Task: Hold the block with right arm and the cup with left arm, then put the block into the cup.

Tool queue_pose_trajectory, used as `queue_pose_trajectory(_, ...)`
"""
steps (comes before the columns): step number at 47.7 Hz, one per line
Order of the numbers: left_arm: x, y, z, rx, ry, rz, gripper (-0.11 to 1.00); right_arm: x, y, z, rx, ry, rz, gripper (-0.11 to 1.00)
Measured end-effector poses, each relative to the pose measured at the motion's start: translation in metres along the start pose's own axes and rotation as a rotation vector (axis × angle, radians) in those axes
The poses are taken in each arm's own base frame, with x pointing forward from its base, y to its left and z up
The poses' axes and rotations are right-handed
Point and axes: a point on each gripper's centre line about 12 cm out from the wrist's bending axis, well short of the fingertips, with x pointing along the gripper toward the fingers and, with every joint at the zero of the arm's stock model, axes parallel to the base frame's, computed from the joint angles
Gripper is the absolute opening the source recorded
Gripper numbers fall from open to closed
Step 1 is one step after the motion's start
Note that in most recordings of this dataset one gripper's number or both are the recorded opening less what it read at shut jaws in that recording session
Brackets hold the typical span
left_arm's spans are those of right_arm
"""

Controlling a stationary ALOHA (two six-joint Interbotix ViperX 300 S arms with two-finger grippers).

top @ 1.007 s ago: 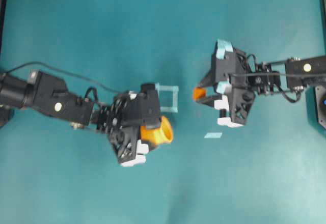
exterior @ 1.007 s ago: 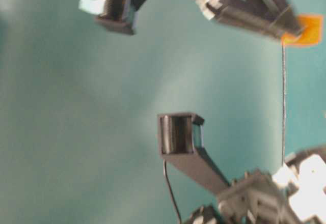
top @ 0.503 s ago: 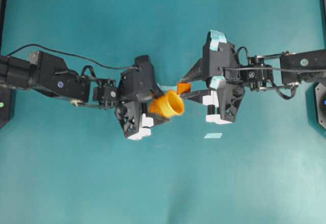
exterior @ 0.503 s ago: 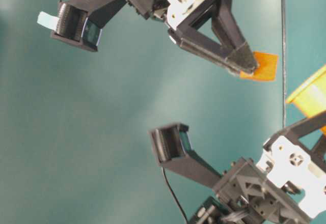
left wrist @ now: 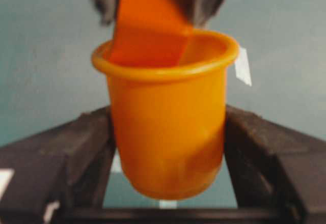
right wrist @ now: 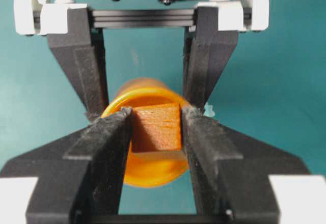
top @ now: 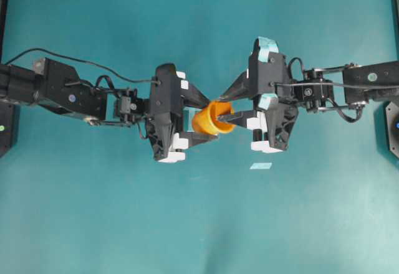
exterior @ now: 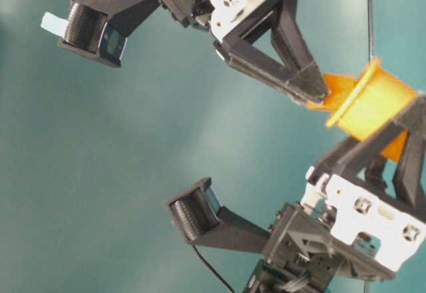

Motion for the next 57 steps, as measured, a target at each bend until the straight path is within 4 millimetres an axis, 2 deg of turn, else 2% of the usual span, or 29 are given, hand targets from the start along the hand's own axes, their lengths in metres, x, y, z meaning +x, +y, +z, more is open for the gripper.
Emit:
queue_pose_trajectory(12, 0.001, -0.003, 0.004, 0.012, -0.055, -0.008, 0.62, 0.0, 0.003, 0.0, -0.006, -0.003, 0.007, 0.41)
queue_pose_trajectory(18, 0.0, -0.005, 0.004, 0.013, -0.072, -0.011, 0.62, 0.0, 0.004, 0.002, -0.009, -0.018, 0.012, 0.56)
queue_pose_trajectory(23, -0.001, -0.005, 0.004, 0.014, -0.091, -0.013, 0.62, 0.0, 0.005, 0.002, -0.014, -0.022, 0.014, 0.63)
queue_pose_trajectory(38, -0.006, -0.006, 0.003, 0.015, -0.132, -0.016, 0.62, 0.0, 0.005, 0.004, -0.023, -0.033, 0.016, 0.61)
queue_pose_trajectory(49, -0.01, -0.007, -0.005, 0.019, -0.123, -0.019, 0.62, -0.003, 0.006, 0.006, -0.023, -0.042, 0.017, 0.61)
queue_pose_trajectory(57, -0.017, -0.008, -0.009, 0.027, -0.177, -0.021, 0.62, -0.006, 0.005, 0.009, -0.023, -0.053, 0.016, 0.61)
